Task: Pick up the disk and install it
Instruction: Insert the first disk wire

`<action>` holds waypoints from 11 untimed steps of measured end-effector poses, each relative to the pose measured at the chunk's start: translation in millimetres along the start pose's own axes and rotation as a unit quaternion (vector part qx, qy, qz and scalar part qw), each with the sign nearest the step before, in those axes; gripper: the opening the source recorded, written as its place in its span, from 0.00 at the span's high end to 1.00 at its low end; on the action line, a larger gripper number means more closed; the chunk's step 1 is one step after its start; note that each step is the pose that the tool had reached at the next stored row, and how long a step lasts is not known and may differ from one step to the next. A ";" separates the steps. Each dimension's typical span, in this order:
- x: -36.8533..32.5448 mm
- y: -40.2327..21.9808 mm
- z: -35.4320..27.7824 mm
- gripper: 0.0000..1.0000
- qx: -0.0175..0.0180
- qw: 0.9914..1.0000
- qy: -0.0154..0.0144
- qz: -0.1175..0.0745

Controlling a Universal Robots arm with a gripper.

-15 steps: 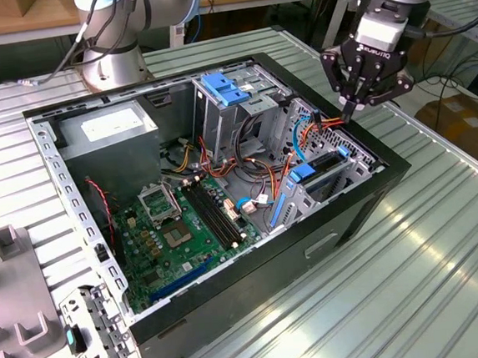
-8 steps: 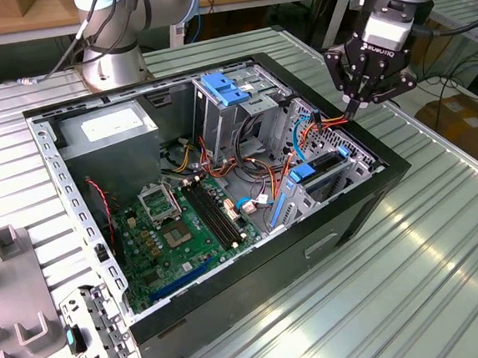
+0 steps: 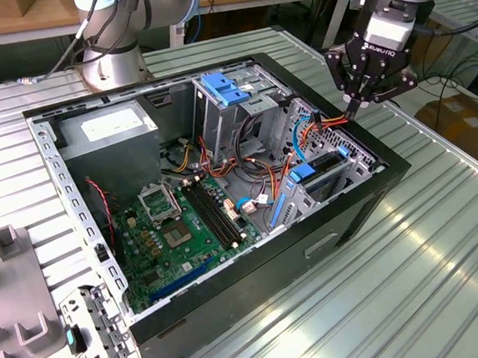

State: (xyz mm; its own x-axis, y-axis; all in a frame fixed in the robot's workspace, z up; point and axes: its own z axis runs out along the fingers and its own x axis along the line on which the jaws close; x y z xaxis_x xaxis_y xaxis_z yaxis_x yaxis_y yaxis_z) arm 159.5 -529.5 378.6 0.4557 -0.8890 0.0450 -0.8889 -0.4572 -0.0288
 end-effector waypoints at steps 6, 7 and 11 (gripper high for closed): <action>0.0 0.0 0.0 0.89 0.000 1.000 0.000 -0.002; 0.0 0.0 0.0 0.89 0.000 1.000 0.000 -0.004; 0.0 0.0 0.0 0.89 0.001 1.000 0.000 -0.014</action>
State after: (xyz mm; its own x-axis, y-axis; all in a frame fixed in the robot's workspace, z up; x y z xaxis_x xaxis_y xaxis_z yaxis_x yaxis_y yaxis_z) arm 159.5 -529.5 378.6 0.4804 -0.8759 0.0451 -0.8758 -0.4818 -0.0288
